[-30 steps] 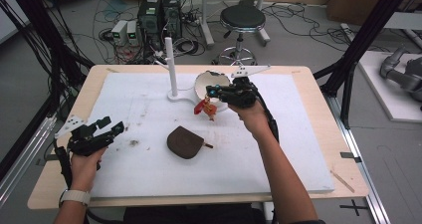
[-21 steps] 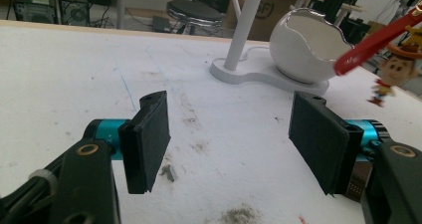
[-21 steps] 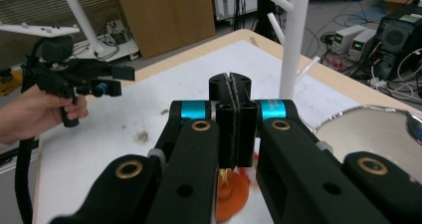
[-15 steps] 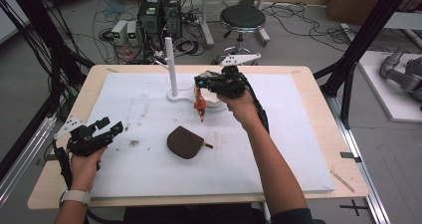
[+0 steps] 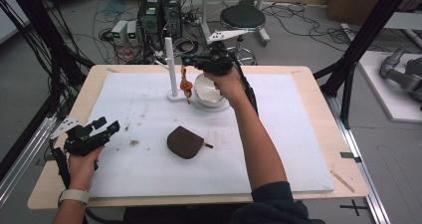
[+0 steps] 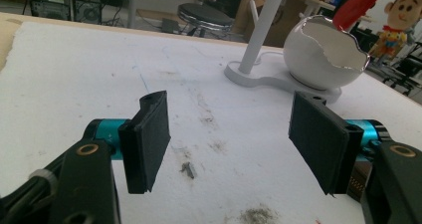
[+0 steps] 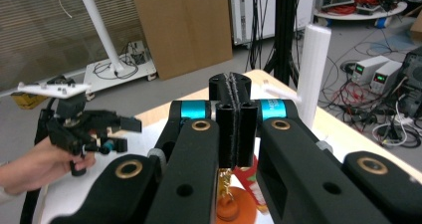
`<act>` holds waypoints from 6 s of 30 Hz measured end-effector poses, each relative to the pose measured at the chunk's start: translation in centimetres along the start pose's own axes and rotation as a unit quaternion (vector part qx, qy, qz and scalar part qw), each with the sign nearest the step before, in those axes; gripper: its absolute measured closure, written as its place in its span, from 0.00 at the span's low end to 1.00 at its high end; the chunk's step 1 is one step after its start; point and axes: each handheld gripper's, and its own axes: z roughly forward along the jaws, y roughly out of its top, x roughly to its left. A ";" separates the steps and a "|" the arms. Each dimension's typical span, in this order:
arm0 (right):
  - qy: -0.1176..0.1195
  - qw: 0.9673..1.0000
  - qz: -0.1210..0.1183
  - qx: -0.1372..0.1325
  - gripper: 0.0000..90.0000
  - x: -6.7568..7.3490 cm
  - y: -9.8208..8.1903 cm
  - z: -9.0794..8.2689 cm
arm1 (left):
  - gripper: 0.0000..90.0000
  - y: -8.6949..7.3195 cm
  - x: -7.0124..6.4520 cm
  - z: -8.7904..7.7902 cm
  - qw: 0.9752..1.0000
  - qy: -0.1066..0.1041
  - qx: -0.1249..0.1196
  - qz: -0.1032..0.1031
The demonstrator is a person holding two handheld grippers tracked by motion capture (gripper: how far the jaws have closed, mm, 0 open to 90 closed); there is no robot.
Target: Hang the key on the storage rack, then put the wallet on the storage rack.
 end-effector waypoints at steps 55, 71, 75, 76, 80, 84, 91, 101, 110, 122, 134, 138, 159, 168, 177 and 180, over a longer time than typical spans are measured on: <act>-0.170 0.985 0.008 0.041 1.00 0.0 2.4 9.0 | 0.36 -0.2 0.4 -0.1 1.000 -0.011 -0.005 -0.017; -0.204 0.979 0.000 0.012 0.63 0.4 0.6 5.8 | 0.36 -0.2 0.5 -0.3 1.000 -0.008 -0.007 -0.016; -0.229 0.973 -0.006 0.022 0.46 0.0 -1.6 2.9 | 0.34 -0.1 0.4 -0.5 1.000 -0.010 -0.017 -0.011; -0.239 0.971 -0.007 0.030 0.42 0.0 -2.1 2.2 | 0.33 -0.1 0.4 -0.5 1.000 -0.008 -0.020 -0.010; -0.251 0.967 -0.011 0.028 0.40 -0.3 -4.2 -1.1 | 0.28 0.1 0.1 -0.6 1.000 0.003 -0.027 -0.005; -0.264 0.964 -0.008 0.016 0.31 -0.7 -6.3 -4.7 | 0.28 0.1 -0.1 -0.7 1.000 0.002 -0.028 0.001; -0.286 0.958 -0.018 0.016 0.23 0.0 -9.3 -10.3 | 0.28 0.3 -0.3 -0.9 0.999 0.000 -0.035 0.005; -0.310 0.950 -0.038 -0.013 0.22 1.1 -16.0 -16.3 | 0.24 0.8 -1.4 -1.0 0.998 -0.012 -0.052 0.036; -0.332 0.943 -0.023 0.002 0.22 0.6 -20.1 -19.1 | 0.24 0.6 -1.7 -0.8 0.998 -0.005 -0.038 0.039; -0.342 0.939 0.020 0.002 0.22 -0.4 -21.2 -20.1 | 0.24 0.4 -2.2 -0.5 0.998 -0.008 -0.031 0.046; -0.328 0.944 0.025 0.001 0.22 0.1 -21.2 -19.9 | 0.24 0.4 -2.4 0.2 0.999 -0.018 -0.024 0.038; -0.316 0.949 0.017 -0.005 0.22 0.4 -21.1 -19.0 | 0.24 0.4 -2.3 0.1 0.999 -0.016 -0.024 0.039; -0.079 0.991 0.029 0.105 0.28 3.9 -20.7 -3.6 | 0.26 -0.1 -2.9 0.1 0.999 -0.010 -0.004 0.046; 0.001 0.984 0.059 0.170 0.23 3.7 -21.5 1.1 | 0.26 -0.2 -2.8 0.1 0.999 -0.009 -0.003 0.045; 0.062 0.968 0.105 0.221 0.45 2.7 -21.0 1.8 | 0.26 -0.2 -3.0 0.4 0.999 -0.009 0.001 0.047; 0.059 0.964 0.110 0.235 0.50 2.6 -20.7 1.9 | 0.26 -0.2 -3.2 0.5 0.999 -0.012 0.002 0.047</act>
